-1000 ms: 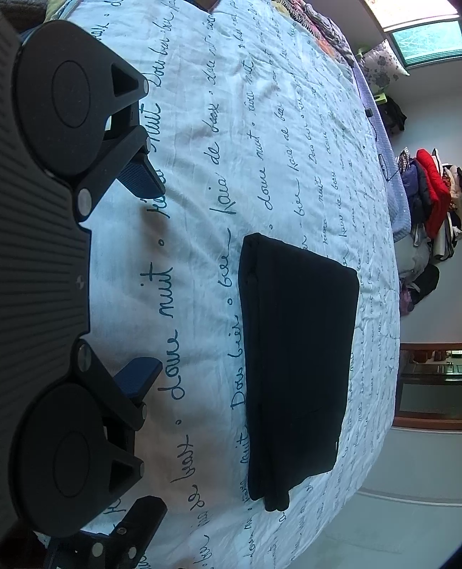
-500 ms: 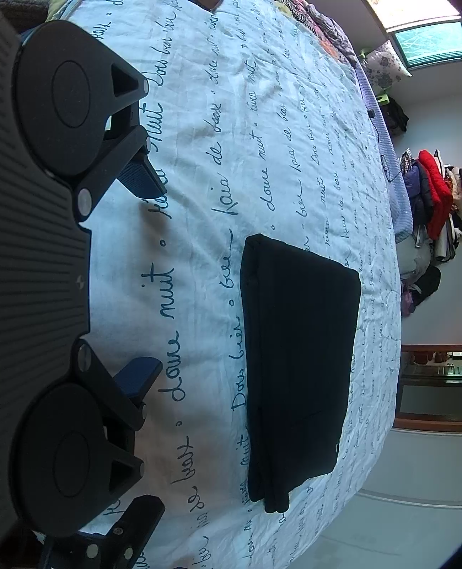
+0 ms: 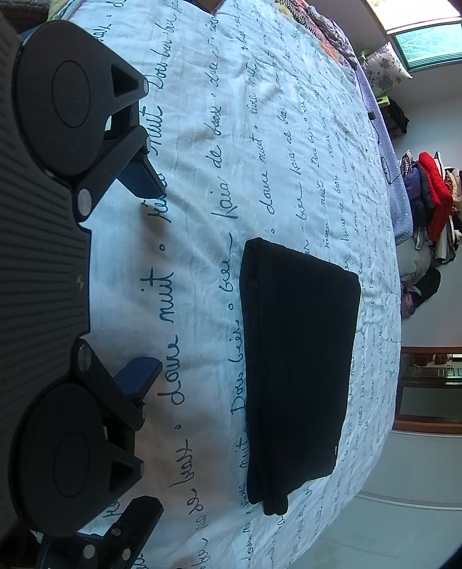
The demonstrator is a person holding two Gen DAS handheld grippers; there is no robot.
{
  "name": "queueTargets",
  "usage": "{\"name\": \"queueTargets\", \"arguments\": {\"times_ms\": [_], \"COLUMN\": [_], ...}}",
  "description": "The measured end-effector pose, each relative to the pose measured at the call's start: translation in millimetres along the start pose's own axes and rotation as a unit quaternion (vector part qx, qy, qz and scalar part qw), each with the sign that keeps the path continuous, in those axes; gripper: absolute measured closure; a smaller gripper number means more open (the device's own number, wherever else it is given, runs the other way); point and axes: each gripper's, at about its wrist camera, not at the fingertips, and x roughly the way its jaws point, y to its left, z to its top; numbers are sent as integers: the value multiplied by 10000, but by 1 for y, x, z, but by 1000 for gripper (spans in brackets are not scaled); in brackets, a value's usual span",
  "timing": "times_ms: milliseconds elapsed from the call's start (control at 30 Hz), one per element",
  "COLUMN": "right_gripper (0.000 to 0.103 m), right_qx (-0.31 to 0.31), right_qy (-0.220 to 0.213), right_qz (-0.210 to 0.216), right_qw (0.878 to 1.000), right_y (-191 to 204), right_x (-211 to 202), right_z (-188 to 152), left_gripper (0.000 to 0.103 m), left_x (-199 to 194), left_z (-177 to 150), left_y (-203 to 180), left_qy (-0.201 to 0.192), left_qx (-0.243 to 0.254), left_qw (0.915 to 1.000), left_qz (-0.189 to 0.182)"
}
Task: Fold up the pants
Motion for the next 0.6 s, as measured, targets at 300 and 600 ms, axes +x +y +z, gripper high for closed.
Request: {"name": "queueTargets", "arguments": {"times_ms": [300, 600], "right_gripper": [1, 1], "right_qx": [-31, -47], "right_qy": [-10, -5], "right_qz": [3, 6], "right_qw": [10000, 10000], "right_y": [1, 2], "right_x": [0, -1], "right_z": [1, 0], "left_gripper": [6, 6], "left_x": [0, 0], "left_z": [0, 0], "left_y": [-1, 0], "left_qy": [-7, -8], "left_qx": [20, 21], "left_qw": [10000, 10000], "left_qz": [-3, -5]}}
